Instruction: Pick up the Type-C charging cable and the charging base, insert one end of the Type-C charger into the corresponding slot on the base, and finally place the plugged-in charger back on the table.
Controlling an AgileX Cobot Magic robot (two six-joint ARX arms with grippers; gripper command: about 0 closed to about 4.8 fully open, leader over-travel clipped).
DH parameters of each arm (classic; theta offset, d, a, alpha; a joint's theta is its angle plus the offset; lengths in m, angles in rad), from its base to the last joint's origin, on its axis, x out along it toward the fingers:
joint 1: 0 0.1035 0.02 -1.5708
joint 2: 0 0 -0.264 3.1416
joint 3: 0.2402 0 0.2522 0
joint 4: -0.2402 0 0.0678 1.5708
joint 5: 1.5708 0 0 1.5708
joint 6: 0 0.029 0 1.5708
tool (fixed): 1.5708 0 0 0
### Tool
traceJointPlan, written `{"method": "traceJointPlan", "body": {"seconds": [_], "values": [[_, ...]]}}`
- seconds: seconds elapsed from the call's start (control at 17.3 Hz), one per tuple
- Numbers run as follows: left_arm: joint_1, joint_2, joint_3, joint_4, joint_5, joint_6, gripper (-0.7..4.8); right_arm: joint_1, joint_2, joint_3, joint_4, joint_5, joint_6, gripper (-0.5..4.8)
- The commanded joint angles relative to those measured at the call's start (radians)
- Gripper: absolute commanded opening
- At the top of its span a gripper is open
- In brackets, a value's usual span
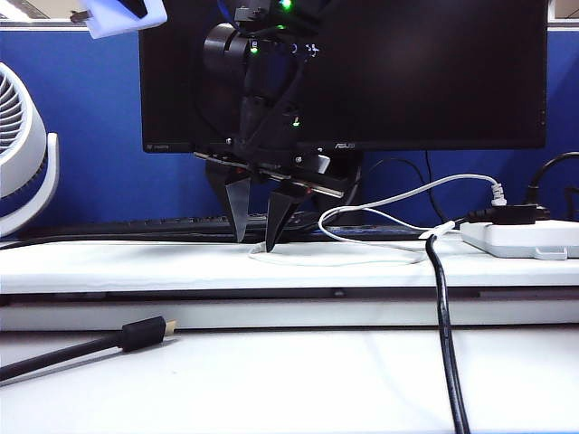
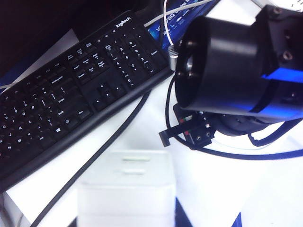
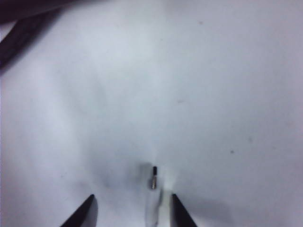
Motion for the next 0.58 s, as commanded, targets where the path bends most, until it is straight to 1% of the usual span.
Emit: {"method": "traceJointPlan", "body": {"seconds": [0.06,0.17,0.46,0.52,0.58], "values": [[0.001,-0.007,0.006,0.017,0.01,-0.006,-0.06,-0.001,0.012,-0.005,-0.056,-0.024,0.009,2.07],[0.001,-0.007,0.006,0.017,0.018,-0.007,-0.06,-0.001,0.012,-0.005,-0.051,-0.024,0.037,2.07],[0.001,-0.007,0.006,0.016,0.018,-0.007,-0.06,-0.001,0.012,-0.005,-0.057,-0.024,0.033,2.06],[0.001,-0.007,0.006,0.016,0.017,-0.007,-0.06,-0.001,0.012,-0.005,-0.061,-0.024,0.034,1.89],[0.001,-0.007,0.006,0.016,0.017,-0.007,-0.06,-0.001,0.012,-0.005,-0.074,-0.024,0.034,1.3]]}}
